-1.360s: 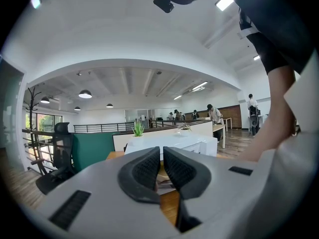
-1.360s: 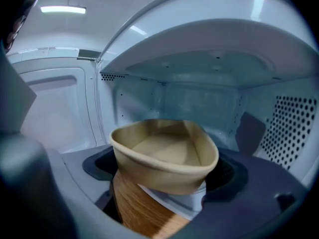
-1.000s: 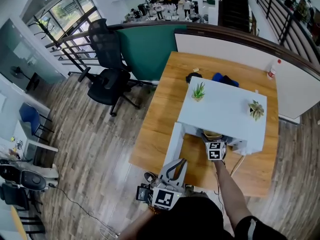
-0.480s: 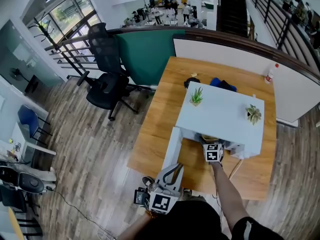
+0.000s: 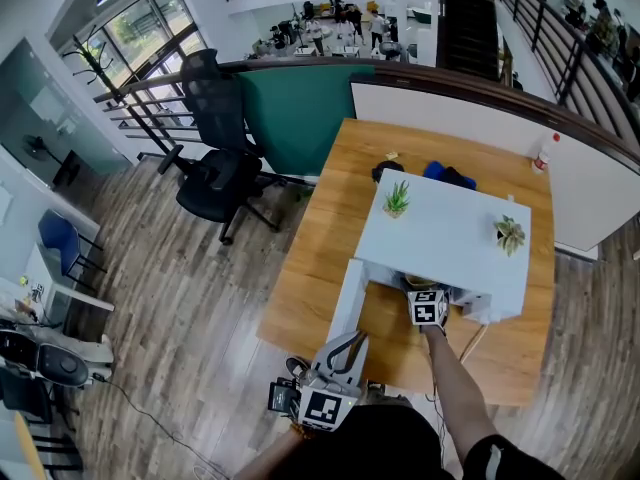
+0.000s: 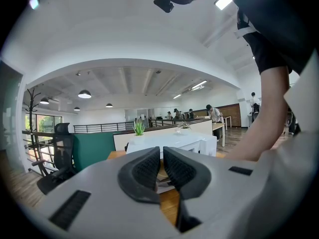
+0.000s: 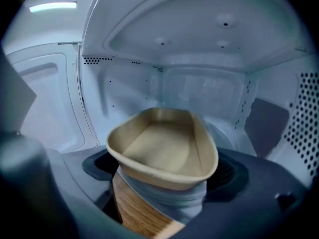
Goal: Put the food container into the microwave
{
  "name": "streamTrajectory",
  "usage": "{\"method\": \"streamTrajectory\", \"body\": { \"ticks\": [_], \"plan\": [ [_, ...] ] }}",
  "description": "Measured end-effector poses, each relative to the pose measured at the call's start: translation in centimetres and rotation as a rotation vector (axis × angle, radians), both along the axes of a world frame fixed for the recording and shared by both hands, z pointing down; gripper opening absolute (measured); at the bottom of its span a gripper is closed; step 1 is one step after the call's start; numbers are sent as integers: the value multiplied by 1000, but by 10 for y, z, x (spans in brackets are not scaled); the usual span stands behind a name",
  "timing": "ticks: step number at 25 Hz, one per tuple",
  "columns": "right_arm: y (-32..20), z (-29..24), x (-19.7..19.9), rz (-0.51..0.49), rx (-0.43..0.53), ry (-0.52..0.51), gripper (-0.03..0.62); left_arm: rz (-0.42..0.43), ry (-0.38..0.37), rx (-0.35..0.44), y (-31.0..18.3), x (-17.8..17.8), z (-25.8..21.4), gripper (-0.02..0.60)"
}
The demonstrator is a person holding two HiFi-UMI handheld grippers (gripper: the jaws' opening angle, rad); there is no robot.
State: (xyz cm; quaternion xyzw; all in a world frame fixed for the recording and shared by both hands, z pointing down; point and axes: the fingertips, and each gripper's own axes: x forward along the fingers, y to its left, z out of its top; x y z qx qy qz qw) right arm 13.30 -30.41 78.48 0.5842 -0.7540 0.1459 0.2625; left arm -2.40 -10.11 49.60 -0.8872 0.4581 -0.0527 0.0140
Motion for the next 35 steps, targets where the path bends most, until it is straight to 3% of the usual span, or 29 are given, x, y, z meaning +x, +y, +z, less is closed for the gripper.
{"method": "streamTrajectory", "body": {
  "ticks": [18,35],
  "plan": [
    [-5,5,0,-41,-52,19,540,29,-5,-3,-3,5,-3,38],
    [8,-10,3,-45,-42,-11,592,82,20,5,2,15,-5,38]
  ]
}}
